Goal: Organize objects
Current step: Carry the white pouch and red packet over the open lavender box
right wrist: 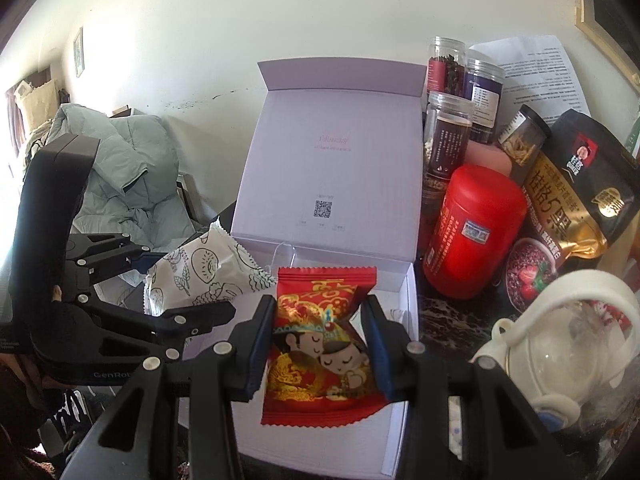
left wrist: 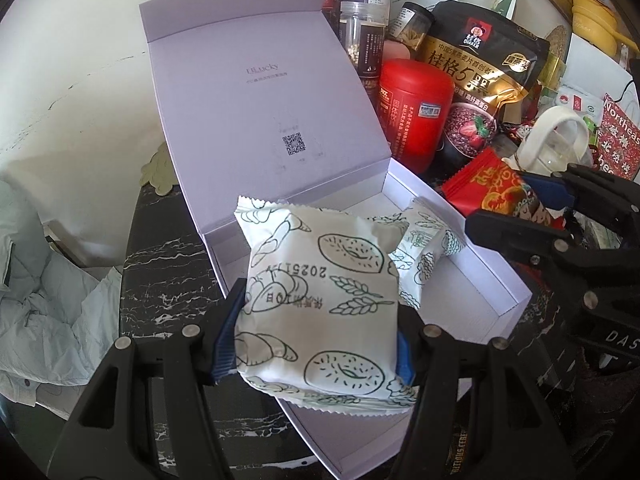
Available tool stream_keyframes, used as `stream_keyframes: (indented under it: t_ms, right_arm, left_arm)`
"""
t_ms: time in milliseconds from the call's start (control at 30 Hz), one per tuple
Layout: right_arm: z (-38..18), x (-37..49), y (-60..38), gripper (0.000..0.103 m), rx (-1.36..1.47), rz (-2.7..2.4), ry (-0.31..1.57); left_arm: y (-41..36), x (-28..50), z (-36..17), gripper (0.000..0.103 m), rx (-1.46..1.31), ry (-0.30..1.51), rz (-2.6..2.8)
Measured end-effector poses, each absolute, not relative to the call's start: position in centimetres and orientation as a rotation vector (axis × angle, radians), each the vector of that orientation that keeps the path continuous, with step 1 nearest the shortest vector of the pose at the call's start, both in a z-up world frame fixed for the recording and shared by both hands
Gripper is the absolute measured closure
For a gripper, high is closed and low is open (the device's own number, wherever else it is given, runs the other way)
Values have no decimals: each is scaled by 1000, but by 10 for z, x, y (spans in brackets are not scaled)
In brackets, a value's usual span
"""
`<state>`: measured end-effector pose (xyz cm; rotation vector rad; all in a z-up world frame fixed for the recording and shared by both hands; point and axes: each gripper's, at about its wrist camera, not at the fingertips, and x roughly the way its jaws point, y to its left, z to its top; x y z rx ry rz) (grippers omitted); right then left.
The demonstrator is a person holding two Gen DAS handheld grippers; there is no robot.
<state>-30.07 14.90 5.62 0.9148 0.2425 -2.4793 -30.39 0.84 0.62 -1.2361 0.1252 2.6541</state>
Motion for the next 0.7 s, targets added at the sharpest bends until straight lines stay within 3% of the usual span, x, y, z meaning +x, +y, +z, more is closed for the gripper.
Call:
stream_keyframes:
  t_ms: [400, 700]
  right_arm:
    - [43, -346, 142, 59, 959, -2483, 214]
    - [24, -372, 135, 59, 1003, -2462, 221]
  left_arm:
    - [0, -337, -12, 43, -1251, 41, 2694]
    - [2, -354, -25, 43, -1225, 76, 2734]
